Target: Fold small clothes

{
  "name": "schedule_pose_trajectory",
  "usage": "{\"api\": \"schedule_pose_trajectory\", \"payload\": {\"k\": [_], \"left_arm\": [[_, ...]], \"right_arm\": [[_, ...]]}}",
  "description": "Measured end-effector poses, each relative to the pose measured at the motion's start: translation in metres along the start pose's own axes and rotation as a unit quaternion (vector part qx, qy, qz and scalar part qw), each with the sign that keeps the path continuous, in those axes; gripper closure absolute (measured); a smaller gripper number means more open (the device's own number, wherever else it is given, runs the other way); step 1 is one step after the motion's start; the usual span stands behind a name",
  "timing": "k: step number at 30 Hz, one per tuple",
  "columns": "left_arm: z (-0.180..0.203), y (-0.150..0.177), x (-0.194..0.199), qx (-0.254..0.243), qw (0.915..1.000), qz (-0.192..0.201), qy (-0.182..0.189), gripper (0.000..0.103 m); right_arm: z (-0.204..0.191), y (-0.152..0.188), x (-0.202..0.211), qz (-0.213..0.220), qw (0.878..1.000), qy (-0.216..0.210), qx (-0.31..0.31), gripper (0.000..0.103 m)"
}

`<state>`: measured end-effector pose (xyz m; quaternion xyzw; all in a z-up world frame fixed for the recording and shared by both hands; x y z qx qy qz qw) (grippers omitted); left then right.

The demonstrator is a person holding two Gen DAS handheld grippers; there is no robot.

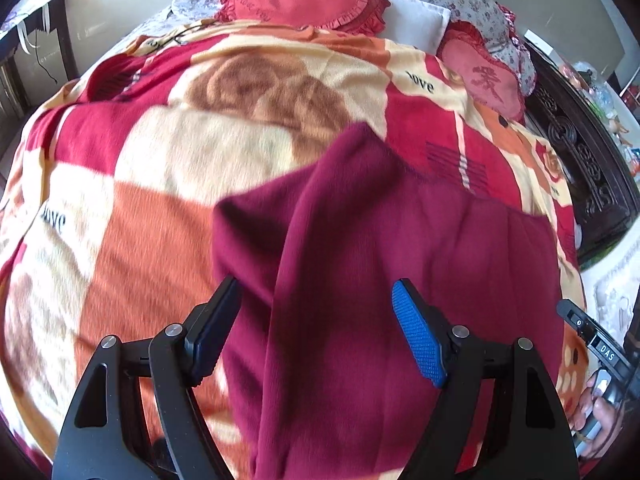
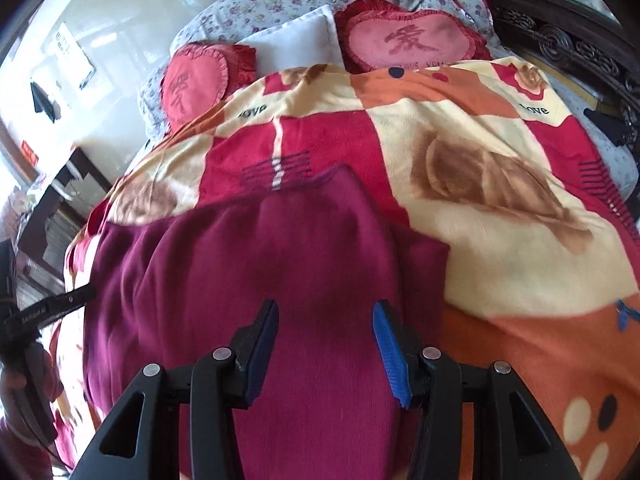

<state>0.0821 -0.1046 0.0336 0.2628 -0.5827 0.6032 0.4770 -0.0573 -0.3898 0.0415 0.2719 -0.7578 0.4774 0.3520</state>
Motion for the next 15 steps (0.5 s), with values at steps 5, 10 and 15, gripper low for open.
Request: {"api": "schedule_pose_trajectory", "payload": {"k": [5,10,15], "left_arm": [[-0.005,0.033,0.008,0.001,0.9998,-0.011,0.014,0.025],[-0.012,0.062,-0.001,-0.003,0.9995,-0.032,-0.003,0.025],[-0.029,0.080,-0.010,0.021,0.9989,-0.040,-0.006,0.025]], "right_arm": [[0.009,0.029,0.016,-0.005,1.000,0.019,0.001,0.056],[0.021,0.053,0.009,-0.031,0.999,0.003,-0.014,0.056],[0.029,0.063,0.009,-0.025,0.999,0.040,-0.014,0.062]]}}
Point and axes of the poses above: each gripper's, at about its wrist camera, not at the fingertips, and x roughly against the way its jaws point, z to its right, y to its underside, the point moved 6 cm from there along -x, roughly the way its jaws point, and after that the axes turned 3 degrees about -y, right-handed, at the moved point
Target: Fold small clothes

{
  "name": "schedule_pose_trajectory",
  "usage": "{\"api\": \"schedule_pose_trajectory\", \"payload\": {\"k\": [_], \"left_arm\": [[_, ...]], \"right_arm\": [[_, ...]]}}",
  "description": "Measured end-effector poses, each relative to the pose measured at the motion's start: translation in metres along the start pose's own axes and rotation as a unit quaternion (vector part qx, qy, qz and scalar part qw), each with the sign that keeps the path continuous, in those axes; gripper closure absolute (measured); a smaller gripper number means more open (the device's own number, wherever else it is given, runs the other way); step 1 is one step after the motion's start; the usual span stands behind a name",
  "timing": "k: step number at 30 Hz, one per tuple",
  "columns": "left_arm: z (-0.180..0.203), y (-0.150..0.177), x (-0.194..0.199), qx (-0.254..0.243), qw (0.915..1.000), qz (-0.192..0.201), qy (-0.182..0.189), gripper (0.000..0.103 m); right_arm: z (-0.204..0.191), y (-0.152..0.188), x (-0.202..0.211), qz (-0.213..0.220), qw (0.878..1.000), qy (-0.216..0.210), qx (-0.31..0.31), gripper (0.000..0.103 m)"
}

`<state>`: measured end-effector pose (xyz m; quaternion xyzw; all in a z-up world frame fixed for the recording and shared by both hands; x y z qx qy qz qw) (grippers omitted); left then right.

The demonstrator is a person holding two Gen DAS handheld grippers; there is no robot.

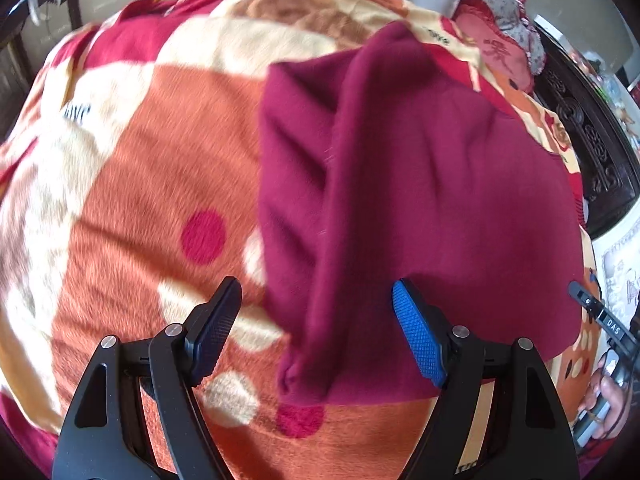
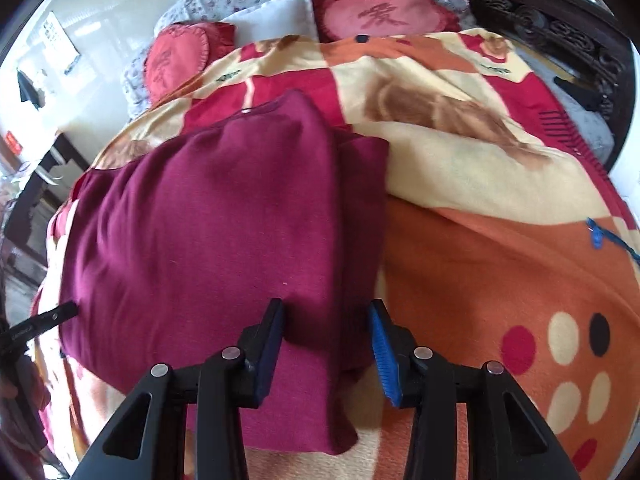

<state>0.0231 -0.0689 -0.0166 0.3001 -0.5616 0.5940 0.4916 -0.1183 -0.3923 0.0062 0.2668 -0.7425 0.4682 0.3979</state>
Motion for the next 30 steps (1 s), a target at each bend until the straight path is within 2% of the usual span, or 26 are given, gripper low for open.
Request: {"api": "schedule_pose_trajectory", "payload": {"k": [3,8,12,15,18,22,24,27,30], "left_arm": [[-0.008,0.004,-0.006,0.029,0.9994,-0.008,0.015,0.023],[-0.013,0.007,0.010,0.024,0.9997,0.003,0.005,0.023],[-0.022,0.012,0.018,0.034,0.9994,0.004,0.006,0.023],[-0.027,0.019,0.021,0.035,0.9994,0.000,-0.001,0.023],[-0.031,0.023,0.022,0.039,0.9992,-0.003,-0.007,0.023],[-0.043,0.033,0.020,0.050,0.9987,-0.009,-0.006,0.023],[-0.046,0.035,0.020,0.054,0.9984,-0.012,-0.002,0.023],[-0.045,0.035,0.021,0.053,0.9986,-0.008,-0.004,0.023],[-0.041,0.033,0.019,0.052,0.9986,-0.006,-0.004,0.023]], "right_arm": [[0.003,0.001,-0.003,0.002,1.000,0.009,0.002,0.061],[0.000,-0.004,0.018,0.009,1.000,0.026,-0.004,0.061],[-0.026,-0.009,0.034,0.018,1.000,-0.018,0.006,0.061],[-0.060,-0.009,0.029,0.000,0.998,-0.065,0.027,0.061],[-0.089,-0.003,0.014,-0.020,0.995,-0.090,0.046,0.061],[-0.123,0.019,-0.011,-0.054,0.990,-0.104,0.082,0.060],[-0.132,0.029,-0.026,-0.079,0.987,-0.093,0.101,0.055],[-0.142,0.029,-0.028,-0.085,0.986,-0.065,0.126,0.053],[-0.164,0.017,-0.016,-0.070,0.984,-0.089,0.137,0.053]]}}
Point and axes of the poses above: each gripper's, at about its wrist camera, not at the fingertips, and x roughly against the way its jaws point, z to its right, y to its underside, the point moved 6 cm from there along -x, roughly the way its jaws point, and after that the axes turned 3 degrees about -y, right-handed, at the moved point
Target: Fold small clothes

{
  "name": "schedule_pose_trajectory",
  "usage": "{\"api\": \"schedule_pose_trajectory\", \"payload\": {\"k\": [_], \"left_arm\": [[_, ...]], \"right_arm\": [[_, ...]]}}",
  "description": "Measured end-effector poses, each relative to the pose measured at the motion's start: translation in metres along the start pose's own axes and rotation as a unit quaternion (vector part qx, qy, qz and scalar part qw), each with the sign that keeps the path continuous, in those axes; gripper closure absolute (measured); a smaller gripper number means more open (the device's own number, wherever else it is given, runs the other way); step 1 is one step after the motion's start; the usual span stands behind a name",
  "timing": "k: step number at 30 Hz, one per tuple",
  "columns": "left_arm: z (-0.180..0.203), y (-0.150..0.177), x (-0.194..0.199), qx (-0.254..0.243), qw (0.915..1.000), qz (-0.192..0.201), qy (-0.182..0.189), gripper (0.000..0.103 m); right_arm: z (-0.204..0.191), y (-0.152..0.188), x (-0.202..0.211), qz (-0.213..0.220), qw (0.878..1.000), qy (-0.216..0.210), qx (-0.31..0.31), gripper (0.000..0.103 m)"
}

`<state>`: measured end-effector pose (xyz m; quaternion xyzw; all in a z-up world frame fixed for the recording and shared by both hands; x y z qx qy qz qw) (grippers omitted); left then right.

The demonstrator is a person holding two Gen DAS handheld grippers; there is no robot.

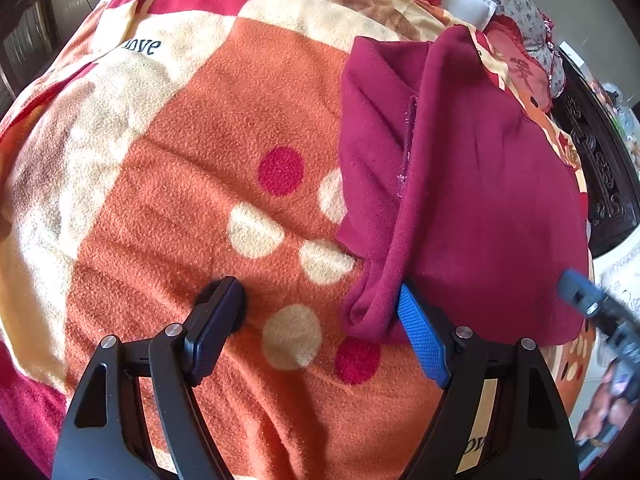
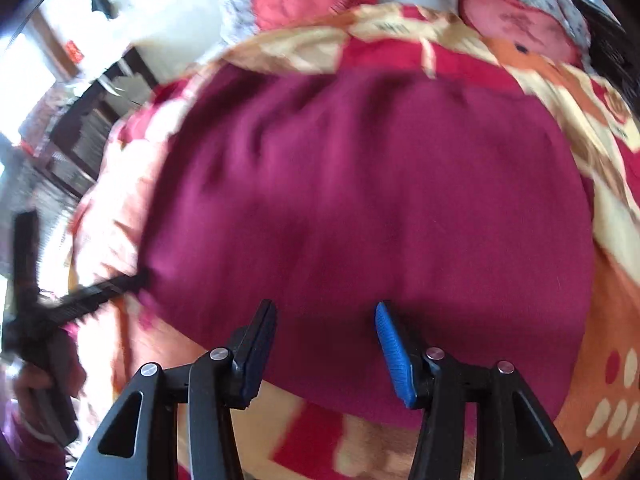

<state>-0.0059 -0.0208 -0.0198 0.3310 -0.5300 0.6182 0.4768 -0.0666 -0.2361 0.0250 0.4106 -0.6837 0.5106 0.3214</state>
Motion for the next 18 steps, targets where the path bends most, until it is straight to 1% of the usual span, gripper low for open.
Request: {"api": "schedule_pose_trajectory", "payload": {"k": [2,5,8,10,14,18], "left_arm": [[0.003,-0.001,-0.002,0.002,1.0000,0.001,0.002,0.023],[0.006,-0.003,-0.005,0.004,1.0000,0.001,0.007,0.023],[0.003,-0.003,-0.006,0.008,0.9999,-0.002,0.014,0.023],[0.001,-0.002,-0.006,0.007,0.9998,-0.002,0.017,0.023],[-0.001,-0.002,-0.006,0.005,0.9997,0.002,0.023,0.023],[-0.004,-0.001,-0.006,0.010,0.9992,0.005,0.038,0.022]], "right_arm": [[-0.019,-0.015,0.005,0.014,1.000,-0.010,0.019,0.053],[-0.048,-0.040,-0.002,0.028,0.998,-0.023,0.050,0.053],[-0.080,-0.063,-0.022,0.032,0.995,-0.029,0.092,0.058],[-0.096,-0.076,-0.040,0.029,0.993,-0.032,0.107,0.060],[-0.115,-0.095,-0.073,0.018,0.992,-0.028,0.121,0.062],[-0.120,-0.117,-0.095,0.019,0.993,-0.027,0.110,0.062]]}}
Point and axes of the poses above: each gripper's, at about its wrist camera, not at the fingertips, and x roughly against the way its jaws point, z to its right, y to its underside, the point moved 6 cm from there along -x, roughly the way its jaws point, and after that the axes turned 3 degrees about -y, right-handed, at the moved point
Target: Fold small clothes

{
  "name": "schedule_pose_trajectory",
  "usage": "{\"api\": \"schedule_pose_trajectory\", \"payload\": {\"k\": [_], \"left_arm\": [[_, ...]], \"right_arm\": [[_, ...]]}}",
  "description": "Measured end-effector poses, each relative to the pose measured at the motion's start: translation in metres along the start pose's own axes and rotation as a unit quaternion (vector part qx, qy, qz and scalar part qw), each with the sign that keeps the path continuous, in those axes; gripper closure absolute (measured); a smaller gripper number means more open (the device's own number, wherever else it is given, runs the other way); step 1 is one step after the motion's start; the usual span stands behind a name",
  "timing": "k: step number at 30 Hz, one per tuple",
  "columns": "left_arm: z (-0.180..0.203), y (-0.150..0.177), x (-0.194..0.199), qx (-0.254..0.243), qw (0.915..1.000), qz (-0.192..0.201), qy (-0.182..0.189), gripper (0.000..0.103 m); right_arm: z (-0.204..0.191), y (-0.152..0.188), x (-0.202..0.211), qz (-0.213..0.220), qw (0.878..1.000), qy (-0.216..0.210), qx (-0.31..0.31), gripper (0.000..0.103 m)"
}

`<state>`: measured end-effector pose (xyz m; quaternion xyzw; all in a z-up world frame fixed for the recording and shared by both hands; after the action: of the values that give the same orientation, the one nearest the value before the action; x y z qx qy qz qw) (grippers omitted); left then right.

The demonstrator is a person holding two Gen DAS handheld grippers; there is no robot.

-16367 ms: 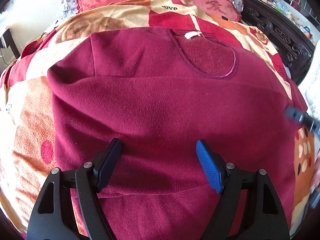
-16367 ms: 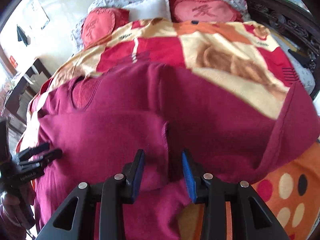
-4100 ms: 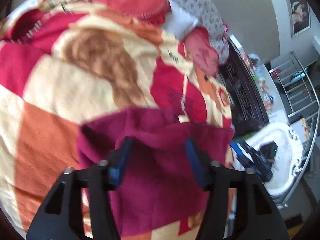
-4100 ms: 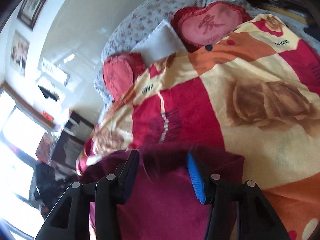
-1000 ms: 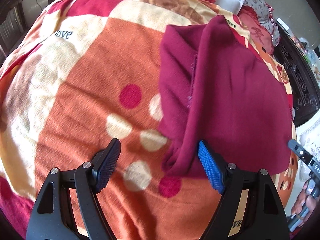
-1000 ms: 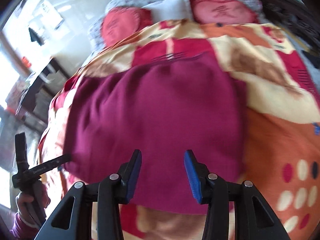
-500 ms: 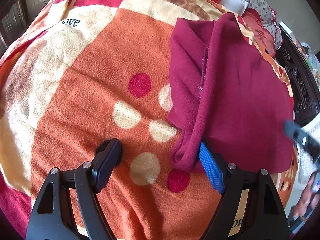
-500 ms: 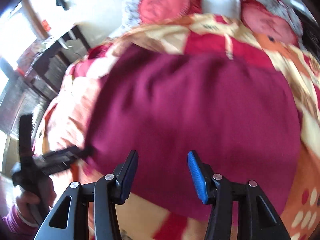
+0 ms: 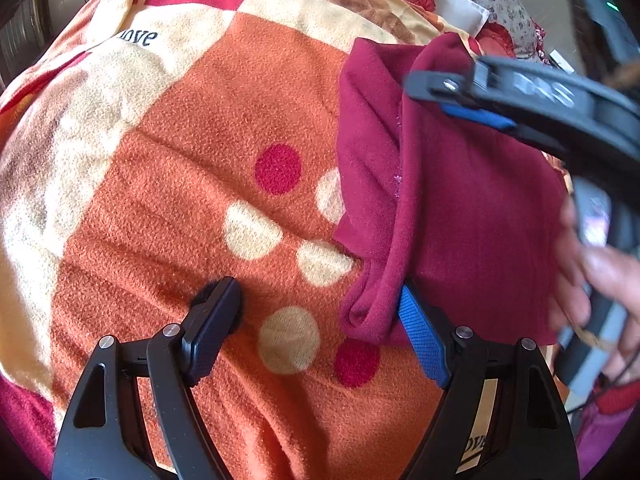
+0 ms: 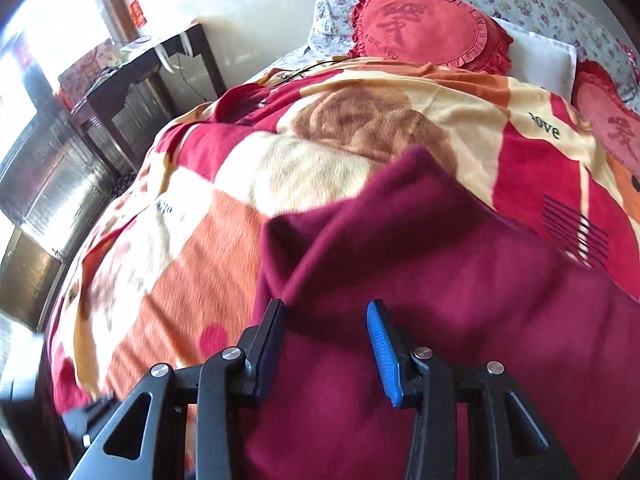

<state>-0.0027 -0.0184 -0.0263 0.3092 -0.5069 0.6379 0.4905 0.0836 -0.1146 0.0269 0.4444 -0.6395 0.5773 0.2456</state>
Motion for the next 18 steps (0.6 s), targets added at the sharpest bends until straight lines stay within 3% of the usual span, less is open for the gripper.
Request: {"api": "schedule_pose_trajectory", "payload": {"k": [5,8,11,13,18], "left_arm": [[-0.004,0.001,0.000,0.006,0.9998,0.004,0.016,0.020],[-0.006,0.001,0.001,0.004,0.9998,0.004,0.022,0.020],[-0.008,0.002,0.002,0.005,0.9996,0.009,0.025,0.019],[-0.010,0.006,0.004,0.006,0.9996,0.013,0.026,0.019],[-0.015,0.012,0.008,0.012,0.9990,0.020,0.039,0.019]], "right_arm": [[0.000,-0.015,-0.033,-0.023,1.000,0.013,-0.005,0.061],[0.001,-0.019,-0.030,-0.029,0.999,0.012,-0.019,0.059],[-0.002,-0.024,-0.018,-0.009,0.997,-0.039,-0.061,0.042],[-0.004,-0.026,-0.019,-0.011,0.996,-0.042,-0.073,0.031],[-0.018,-0.026,-0.046,-0.058,0.997,0.055,-0.022,0.027]]}}
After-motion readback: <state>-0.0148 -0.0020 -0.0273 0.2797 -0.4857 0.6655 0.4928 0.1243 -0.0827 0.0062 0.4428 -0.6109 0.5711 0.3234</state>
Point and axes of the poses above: each gripper's, at about its wrist camera, not at the fingertips, and x roughly against the way its jaws point, z to its right, y to its underside, the point moved 6 cm from there along -x, roughly the way its jaws point, and after that the axes turned 3 degrees about -y, right-handed, at the moved point
